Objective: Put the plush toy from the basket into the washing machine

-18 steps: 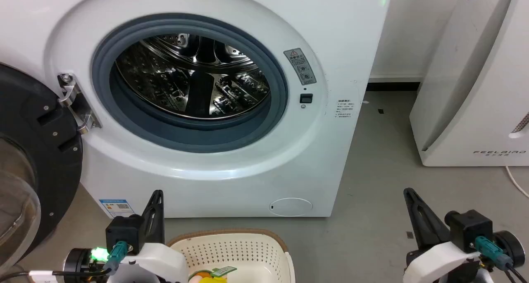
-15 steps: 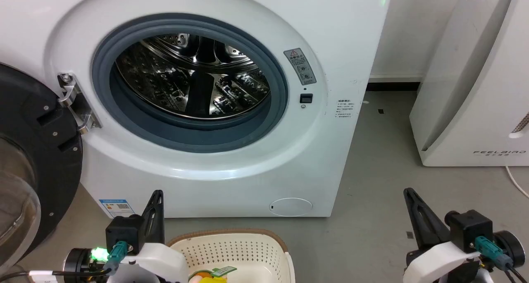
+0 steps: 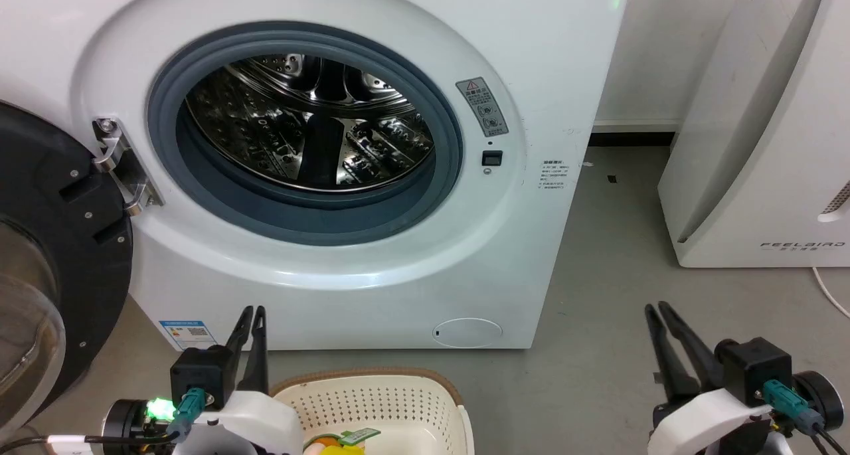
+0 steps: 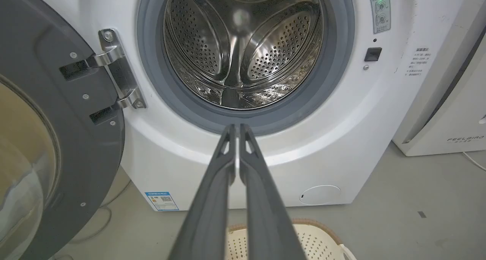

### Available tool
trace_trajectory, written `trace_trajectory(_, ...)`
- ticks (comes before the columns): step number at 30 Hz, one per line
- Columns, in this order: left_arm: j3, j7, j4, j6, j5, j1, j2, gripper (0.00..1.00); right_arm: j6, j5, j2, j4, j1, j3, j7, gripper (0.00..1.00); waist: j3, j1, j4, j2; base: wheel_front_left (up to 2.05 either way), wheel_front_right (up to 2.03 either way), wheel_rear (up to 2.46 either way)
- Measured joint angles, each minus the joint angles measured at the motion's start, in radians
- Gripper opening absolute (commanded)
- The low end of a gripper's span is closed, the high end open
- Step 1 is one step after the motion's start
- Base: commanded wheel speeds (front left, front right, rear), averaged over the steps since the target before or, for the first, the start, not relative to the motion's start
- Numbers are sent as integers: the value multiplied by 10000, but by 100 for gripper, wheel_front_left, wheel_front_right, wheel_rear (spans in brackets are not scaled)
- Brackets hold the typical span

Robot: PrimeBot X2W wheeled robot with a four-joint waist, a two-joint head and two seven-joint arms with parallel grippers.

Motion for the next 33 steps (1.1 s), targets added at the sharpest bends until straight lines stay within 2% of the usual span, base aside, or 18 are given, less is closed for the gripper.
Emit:
trace_trajectory(1,-4,0,4,0,0,2,0,0,0,0,0,0,1,0,0,0,0,0,0,0,0,0,0)
trace_trajectory(2,-10,0,4,0,0,2,0,100,0,0,0,0,1,-2,0,100,0,0,0,0,0,0,0)
trace_trajectory(19,-165,-284,309,190,-104,-34,-2,100,0,560,0,-107,2,-165,-272,100,184,0,-22,0,0,0,0)
trace_trajectory(33,-385,-568,1833,169,-176,-835,4,100,0,1045,0,-274,-69,-270,-566,100,780,0,-165,0,0,0,0)
